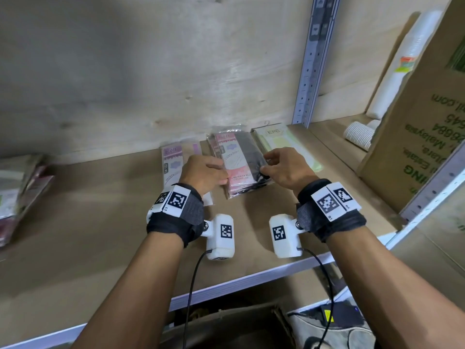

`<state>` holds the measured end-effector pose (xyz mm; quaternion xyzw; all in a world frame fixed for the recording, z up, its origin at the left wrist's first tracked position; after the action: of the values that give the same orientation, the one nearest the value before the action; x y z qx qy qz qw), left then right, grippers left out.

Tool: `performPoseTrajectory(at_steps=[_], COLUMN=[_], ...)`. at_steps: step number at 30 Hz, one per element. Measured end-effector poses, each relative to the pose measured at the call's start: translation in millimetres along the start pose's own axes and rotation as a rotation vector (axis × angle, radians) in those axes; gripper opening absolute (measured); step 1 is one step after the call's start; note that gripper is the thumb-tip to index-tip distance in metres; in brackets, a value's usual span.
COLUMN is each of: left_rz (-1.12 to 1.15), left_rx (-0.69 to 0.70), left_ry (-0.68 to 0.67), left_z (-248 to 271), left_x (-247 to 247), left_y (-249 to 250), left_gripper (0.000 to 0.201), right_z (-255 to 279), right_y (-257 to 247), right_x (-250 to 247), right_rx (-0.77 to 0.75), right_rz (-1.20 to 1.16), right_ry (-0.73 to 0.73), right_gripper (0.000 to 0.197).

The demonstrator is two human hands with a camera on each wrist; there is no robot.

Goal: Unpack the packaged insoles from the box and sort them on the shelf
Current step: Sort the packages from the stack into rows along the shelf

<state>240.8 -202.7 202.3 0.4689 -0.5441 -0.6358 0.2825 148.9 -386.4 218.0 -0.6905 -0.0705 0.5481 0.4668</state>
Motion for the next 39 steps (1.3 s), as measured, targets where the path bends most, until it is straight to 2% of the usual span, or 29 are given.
performPoseTrajectory(at_steps=[6,18,21,24,26,28,30,32,34,36,39], left_rz=[0.041,0.020,0.025,0.033,0.048,0.073,0.061,0.035,0.005,-0.016,-0.006], left_rx=[-0.047,-0.082,-0.078,-0.034,0.000,0.026,0.045,0.059,0.069,0.065,0.042], left_ry=[-0.011,-0.032,-0.022,0.038,0.098,0.156,0.198,0.217,0.229,0.246,0.312], left_z=[5,3,2,6,11,20,30,43,57,72,94], left_x=[0,1,-1,-11,-25,-42,-61,-83,-106,-133,-179], left_y=[1,0,0,3,5,9,11,12,11,6,-2], left_gripper=[0.043,0.043,0.044,0.043,0.031,0.017,0.019,0.019,0.013,0.007,0.004], right_z=[1,1,1,5,9,15,26,38,52,66,84], right_y=[-4,-6,-9,-15,-22,-29,-39,-50,-63,-77,-103], right_x=[2,2,0,-8,-14,-16,-12,0,18,40,73], right_rx=[-0.009,0.037,0.053,0.025,-0.010,-0.061,-0.124,-0.167,-0.186,-0.205,-0.237], right_rz=[0.032,0.038,0.054,0.058,0.031,-0.026,-0.095,-0.165,-0.210,-0.241,-0.326], right_ry=[-0.045,-0.096,-0.105,-0.053,0.023,0.076,0.077,0.013,-0.125,-0.275,-0.401], right_gripper=[0.038,0.034,0.038,0.048,0.044,0.032,0.019,0.012,0.010,0.011,0.014])
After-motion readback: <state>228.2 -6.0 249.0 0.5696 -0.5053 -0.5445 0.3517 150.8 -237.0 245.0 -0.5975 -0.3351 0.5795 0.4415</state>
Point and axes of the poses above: each hand's wrist, its own z-axis away from the middle knuckle, its own x-axis out of the palm, y = z × x, the point moved 3 cm from there along -z, towards the middle knuckle, and after that the axes turned 8 degrees about x, right-handed, at the moved point
